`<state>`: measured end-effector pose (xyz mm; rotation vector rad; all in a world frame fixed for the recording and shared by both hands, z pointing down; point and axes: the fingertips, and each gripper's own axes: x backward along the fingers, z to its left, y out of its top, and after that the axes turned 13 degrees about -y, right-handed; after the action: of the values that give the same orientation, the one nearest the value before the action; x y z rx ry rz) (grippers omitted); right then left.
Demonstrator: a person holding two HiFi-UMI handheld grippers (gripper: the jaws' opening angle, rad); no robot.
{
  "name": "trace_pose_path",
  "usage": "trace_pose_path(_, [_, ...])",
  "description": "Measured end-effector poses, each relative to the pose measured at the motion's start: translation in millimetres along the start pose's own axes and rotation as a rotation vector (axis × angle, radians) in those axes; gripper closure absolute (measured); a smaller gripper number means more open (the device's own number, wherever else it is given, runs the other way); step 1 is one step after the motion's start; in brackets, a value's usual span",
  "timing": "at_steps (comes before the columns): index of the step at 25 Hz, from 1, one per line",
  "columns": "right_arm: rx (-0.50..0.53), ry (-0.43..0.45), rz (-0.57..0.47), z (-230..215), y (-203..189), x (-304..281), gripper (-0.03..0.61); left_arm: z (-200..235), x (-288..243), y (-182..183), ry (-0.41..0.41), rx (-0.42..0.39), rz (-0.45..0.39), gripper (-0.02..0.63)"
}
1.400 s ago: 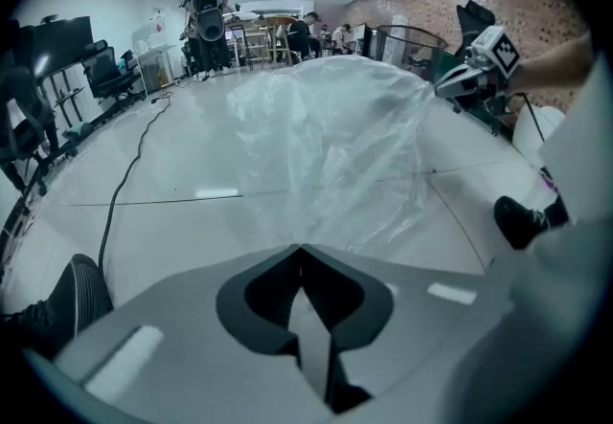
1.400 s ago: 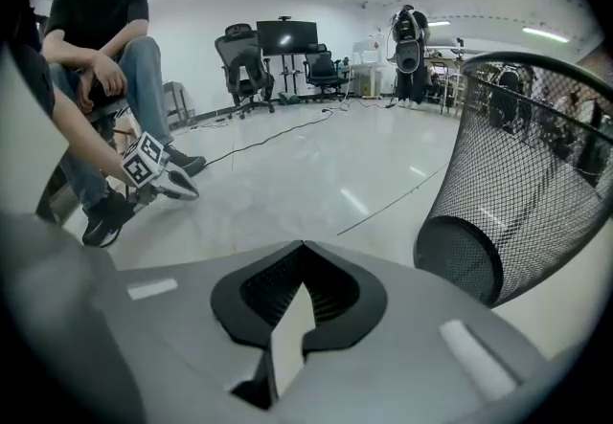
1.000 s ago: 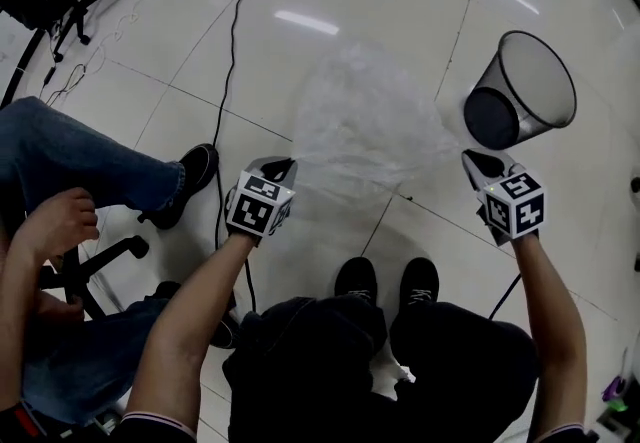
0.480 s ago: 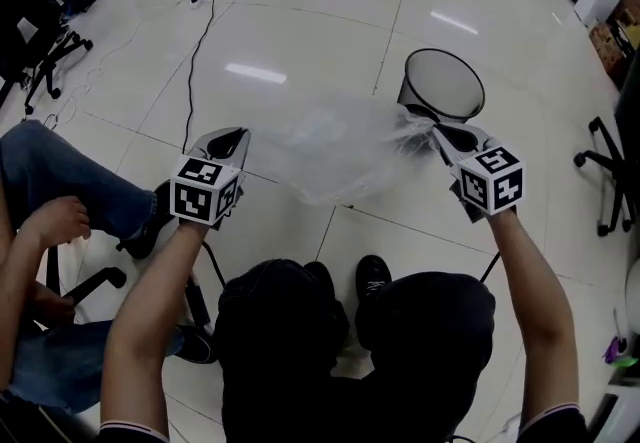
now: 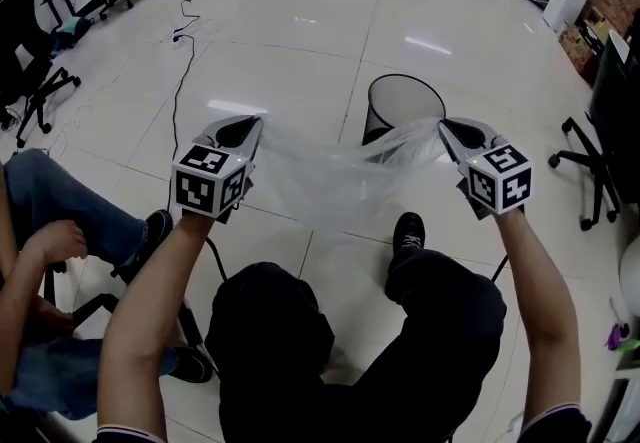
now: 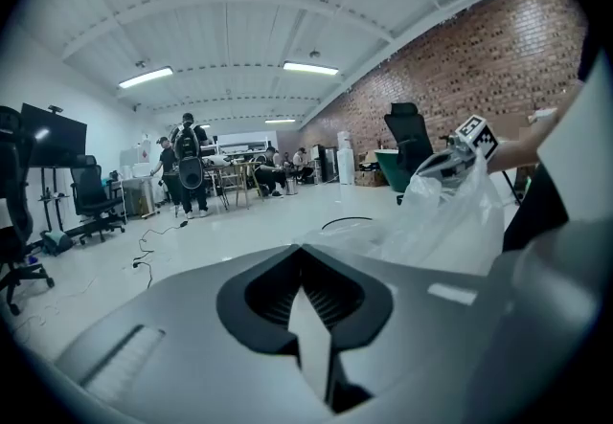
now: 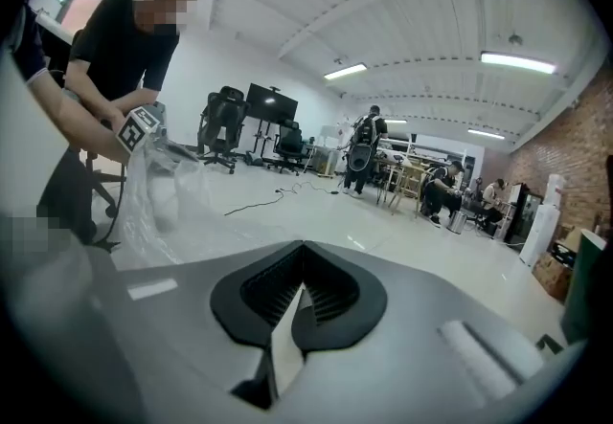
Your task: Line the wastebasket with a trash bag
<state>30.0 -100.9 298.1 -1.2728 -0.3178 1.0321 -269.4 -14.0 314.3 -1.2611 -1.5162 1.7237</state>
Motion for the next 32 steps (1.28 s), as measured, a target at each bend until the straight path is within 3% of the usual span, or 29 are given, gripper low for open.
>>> trace_pose_path(10, [-0.069,-0.069,-0.078,-47,18,27,0.577,-19,-33,64,-0.039,-0.041,0.005,0.603])
trace_pose_path(20, [-0.119,-0.202,-0.165,-124,46,60,0.577,-33,-81,123,-0.059,-0.074,-0.045,0.603])
trace_pose_path(26, [-0.139,-0.277,-0.185,-164,58,52,0.577,-28,-124,155,-0.114,-0.135,-0.065,0.603])
trace_pose_path(32, [-0.151,-0.340,-0.176,-198,71,30,0.577,-9,-166,186,-0.159,-0.145,-0.102,0.603])
